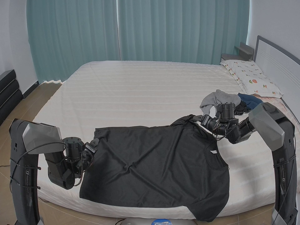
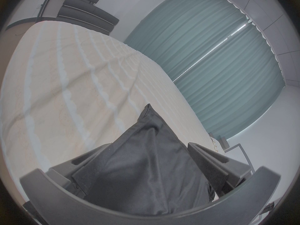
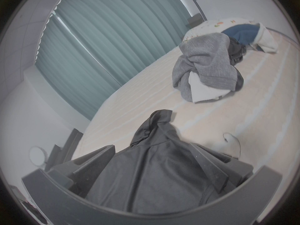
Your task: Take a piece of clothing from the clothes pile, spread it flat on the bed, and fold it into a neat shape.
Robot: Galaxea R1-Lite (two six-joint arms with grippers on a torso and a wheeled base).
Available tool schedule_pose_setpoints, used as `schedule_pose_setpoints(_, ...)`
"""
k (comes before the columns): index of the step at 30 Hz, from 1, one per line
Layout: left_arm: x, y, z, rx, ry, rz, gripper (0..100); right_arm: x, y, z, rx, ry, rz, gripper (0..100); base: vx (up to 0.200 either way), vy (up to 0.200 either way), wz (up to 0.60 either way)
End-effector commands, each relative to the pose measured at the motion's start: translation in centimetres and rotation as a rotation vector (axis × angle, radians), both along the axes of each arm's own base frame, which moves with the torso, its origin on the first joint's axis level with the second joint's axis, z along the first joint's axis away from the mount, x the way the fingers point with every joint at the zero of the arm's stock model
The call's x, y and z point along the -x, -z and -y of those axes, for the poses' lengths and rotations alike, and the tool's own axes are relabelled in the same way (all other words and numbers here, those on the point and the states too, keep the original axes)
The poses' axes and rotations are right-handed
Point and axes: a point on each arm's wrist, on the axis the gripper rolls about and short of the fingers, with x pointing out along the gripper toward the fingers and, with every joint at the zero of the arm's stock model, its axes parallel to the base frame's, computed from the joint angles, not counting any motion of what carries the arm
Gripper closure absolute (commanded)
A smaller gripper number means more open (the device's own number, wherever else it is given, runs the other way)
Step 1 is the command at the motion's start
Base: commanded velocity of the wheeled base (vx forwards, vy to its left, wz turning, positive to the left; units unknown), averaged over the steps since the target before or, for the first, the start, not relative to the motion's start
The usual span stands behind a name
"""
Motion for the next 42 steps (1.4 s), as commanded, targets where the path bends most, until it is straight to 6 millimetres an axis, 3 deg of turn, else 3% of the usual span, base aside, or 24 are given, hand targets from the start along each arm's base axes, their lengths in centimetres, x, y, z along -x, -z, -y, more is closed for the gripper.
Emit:
schedule_pose_setpoints(1, 0.8, 1.2, 0.3, -0.005, 0.009, -0.038, 0, -2.3, 5.2, 0.5, 0.108, 0.023, -0.022, 0, 0.000, 0.000, 0.00)
schedule_pose_setpoints(12, 0.8, 1.2, 0.3, -0.004, 0.009, -0.038, 0, -3.5, 6.1, 0.9, 0.191, 0.046, 0.021, 0, 0.000, 0.000, 0.00)
schedule_pose_setpoints(17, 0.8, 1.2, 0.3, -0.005, 0.009, -0.038, 0, -3.5, 7.4, 0.9, 0.203, 0.047, 0.009, 0, 0.000, 0.000, 0.00)
schedule_pose_setpoints(18, 0.8, 1.2, 0.3, -0.005, 0.009, -0.038, 0, -3.6, 7.6, 1.0, 0.203, 0.049, 0.009, 100, 0.000, 0.000, 0.00)
schedule_pose_setpoints(37, 0.8, 1.2, 0.3, -0.007, 0.008, -0.038, 0, -5.0, 6.5, 3.3, 0.180, 0.121, 0.112, 100, 0.000, 0.000, 0.00)
schedule_pose_setpoints(42, 0.8, 1.2, 0.3, -0.007, 0.010, -0.038, 0, -5.4, 7.2, 3.8, 0.188, 0.151, 0.119, 100, 0.000, 0.000, 0.00)
